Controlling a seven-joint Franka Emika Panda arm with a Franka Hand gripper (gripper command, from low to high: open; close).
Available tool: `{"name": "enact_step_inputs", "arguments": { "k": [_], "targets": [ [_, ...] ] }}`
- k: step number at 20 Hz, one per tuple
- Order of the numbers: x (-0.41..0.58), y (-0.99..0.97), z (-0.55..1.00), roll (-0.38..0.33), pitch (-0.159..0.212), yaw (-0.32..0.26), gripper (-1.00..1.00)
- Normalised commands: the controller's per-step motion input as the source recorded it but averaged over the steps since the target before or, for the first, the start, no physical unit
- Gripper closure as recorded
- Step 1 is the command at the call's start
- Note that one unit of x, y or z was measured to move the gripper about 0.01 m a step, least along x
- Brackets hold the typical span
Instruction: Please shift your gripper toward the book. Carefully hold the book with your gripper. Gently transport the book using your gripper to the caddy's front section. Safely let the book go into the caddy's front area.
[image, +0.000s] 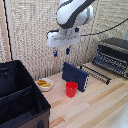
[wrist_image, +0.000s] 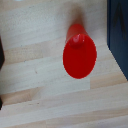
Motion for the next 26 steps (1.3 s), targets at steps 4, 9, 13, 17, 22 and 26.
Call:
{"name": "enact_step_inputs", "arguments": {
  "k": [4,9,13,17,22,26],
  "targets": [
    [0.224,-0.60,-0.14,0.042,-0.017,0.014,-1.00],
    [0.201,-0.68,-0.15,0.075,-0.004,0.074,-1.00],
    [0.136,-0.60,-0.14,0.069,0.000,0.086,-1.00],
    [0.067,-0.48,-0.15,0.051,0.000,0.067,-1.00],
    [0.060,-0.32,-0.24,0.026,0.000,-0.006,-1.00],
    [0.110,-0.25,-0.30,0.016,0.000,-0.024,-1.00]
  ]
}}
